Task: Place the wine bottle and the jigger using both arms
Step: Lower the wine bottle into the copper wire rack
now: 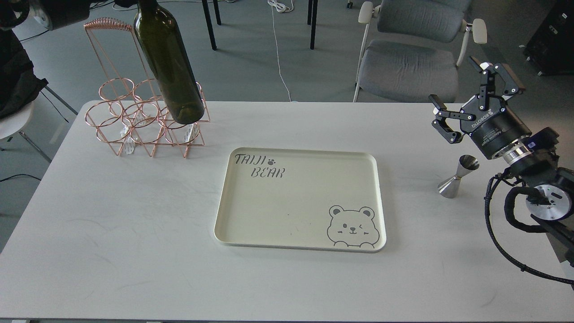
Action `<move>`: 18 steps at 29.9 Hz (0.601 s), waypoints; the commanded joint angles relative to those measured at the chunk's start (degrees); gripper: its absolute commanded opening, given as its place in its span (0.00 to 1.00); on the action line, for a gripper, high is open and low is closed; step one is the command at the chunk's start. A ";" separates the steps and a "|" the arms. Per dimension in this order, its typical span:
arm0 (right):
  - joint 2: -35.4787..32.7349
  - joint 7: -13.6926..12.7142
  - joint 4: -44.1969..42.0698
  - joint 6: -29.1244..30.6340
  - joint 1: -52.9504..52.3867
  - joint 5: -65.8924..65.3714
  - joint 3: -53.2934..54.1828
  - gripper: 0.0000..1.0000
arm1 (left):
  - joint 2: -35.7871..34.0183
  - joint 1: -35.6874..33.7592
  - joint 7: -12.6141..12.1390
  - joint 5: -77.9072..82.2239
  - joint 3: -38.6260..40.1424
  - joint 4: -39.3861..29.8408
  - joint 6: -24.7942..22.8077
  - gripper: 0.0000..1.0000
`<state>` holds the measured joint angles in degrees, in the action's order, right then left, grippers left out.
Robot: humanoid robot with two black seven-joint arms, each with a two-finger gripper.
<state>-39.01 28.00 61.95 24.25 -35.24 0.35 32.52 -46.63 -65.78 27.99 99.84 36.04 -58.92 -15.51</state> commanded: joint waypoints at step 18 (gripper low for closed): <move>-0.01 0.00 0.01 -0.08 0.44 0.00 0.09 0.99 | 2.95 -0.40 0.01 0.00 -3.52 8.91 3.73 0.10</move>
<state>-38.97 28.00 61.88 24.23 -35.14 0.35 32.57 -43.80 -66.22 28.00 99.87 32.63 -50.41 -11.83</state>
